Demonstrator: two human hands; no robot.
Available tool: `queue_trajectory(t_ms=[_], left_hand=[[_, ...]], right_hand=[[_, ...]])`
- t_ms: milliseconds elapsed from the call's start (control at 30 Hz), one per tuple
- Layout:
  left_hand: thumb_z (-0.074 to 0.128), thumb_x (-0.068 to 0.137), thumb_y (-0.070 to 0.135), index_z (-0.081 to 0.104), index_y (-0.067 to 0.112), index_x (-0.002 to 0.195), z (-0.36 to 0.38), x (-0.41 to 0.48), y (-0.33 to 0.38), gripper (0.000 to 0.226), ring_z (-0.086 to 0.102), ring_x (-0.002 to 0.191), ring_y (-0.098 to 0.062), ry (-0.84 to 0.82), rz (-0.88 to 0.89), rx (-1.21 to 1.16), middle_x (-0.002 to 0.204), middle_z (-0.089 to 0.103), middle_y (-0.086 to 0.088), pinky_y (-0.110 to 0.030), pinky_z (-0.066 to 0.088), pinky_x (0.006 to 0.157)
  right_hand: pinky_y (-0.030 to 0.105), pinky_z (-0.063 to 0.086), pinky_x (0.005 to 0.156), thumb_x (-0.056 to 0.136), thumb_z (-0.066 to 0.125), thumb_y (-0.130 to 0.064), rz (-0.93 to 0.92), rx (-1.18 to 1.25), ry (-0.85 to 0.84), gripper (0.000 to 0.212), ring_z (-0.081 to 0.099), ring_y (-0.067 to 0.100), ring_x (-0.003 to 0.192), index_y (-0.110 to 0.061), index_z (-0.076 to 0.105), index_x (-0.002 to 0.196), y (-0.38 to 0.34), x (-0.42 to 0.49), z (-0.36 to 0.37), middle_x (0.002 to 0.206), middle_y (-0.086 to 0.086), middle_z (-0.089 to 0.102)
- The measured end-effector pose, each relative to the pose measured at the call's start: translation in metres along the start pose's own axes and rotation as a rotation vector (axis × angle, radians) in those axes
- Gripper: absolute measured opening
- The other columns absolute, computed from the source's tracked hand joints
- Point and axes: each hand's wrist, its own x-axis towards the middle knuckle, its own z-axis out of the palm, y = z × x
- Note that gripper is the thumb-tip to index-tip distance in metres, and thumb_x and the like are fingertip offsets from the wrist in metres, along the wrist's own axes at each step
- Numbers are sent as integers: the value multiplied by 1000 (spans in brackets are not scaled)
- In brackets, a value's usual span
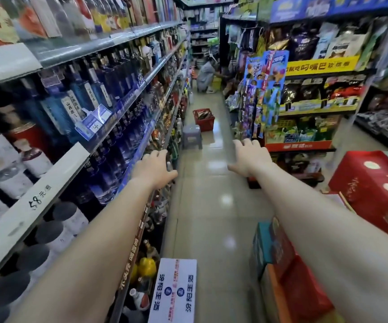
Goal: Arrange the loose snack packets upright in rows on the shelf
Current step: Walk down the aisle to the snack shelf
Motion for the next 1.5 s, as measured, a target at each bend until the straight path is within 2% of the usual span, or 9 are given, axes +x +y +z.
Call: queue_trajectory(t_ms=[267,667,933,1200,1500], left_hand=[[53,86,58,30,20,151,36,152,26,79,44,133,-32,-40,79,11,149,42,-9,-49,47,100],[55,87,58,31,19,151,57,407,68,79,44,134,-32,-63,76,3,149,43,-9,-48,47,100],[54,86,58,33,21,149,80,575,44,76,47,130,-30,-65,59,-14,145,46,-7,-46,46,97],[54,86,57,37,19,145,105,786,-5,73,50,127,-31,-89,71,-82,145,46,-9,-47,49,94],[54,86,53,35,22,147,131,1002,-32,70,50,126,-32,-138,91,-85,147,43,-7,-47,51,93]], right_hand=[[50,40,99,84,62,-53,81,0,-40,76,36,36,133,-18,33,145,33,117,31,143,14,41],[50,38,100,84,61,-52,71,10,-85,72,36,36,132,-16,37,141,94,375,45,141,14,42],[50,38,101,85,59,-51,28,4,-121,74,34,36,134,-16,34,145,84,552,69,144,14,39],[49,37,104,86,60,-49,47,11,-131,76,32,36,137,-17,31,147,65,761,88,151,15,34],[49,39,101,83,60,-53,58,-1,-120,76,37,37,133,-16,35,145,60,971,106,144,16,41]])
